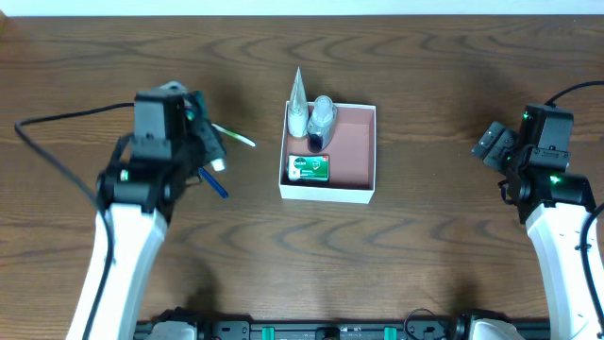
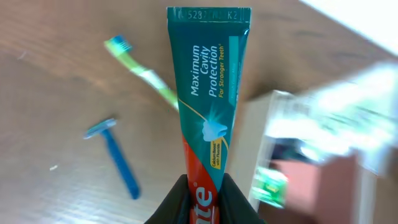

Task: Pack container
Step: 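Carry the toothpaste tube with the left gripper into the box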

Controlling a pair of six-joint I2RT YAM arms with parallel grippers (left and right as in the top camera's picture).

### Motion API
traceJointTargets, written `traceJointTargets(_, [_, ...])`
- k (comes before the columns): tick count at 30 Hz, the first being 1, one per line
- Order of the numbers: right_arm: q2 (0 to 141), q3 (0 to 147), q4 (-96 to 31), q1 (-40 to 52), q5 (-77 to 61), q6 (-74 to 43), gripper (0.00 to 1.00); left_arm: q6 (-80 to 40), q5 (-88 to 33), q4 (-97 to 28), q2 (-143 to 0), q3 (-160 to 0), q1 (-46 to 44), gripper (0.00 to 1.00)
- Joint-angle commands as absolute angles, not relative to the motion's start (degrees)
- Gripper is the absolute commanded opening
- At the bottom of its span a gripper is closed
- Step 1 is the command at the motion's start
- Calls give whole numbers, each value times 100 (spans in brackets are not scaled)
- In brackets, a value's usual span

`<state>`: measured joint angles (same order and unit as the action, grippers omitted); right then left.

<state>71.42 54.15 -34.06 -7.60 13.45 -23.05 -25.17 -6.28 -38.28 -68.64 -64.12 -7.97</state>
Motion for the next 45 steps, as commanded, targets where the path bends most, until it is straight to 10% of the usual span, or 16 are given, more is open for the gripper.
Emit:
traceJointTargets(1, [7148,5433,-3413,-790,1365,-2375,99,-2287,-792,-3756,-6434,-6475,-1299,15])
traceJointTargets(19, [7148,5433,-3413,-790,1365,-2375,99,-2252,764,-2469,-7384,-6475,-4252,15])
traceJointTargets(45, [7148,5433,-3413,-790,1365,-2375,99,-2585,2241,-711,-10049,-6475,-4910,15])
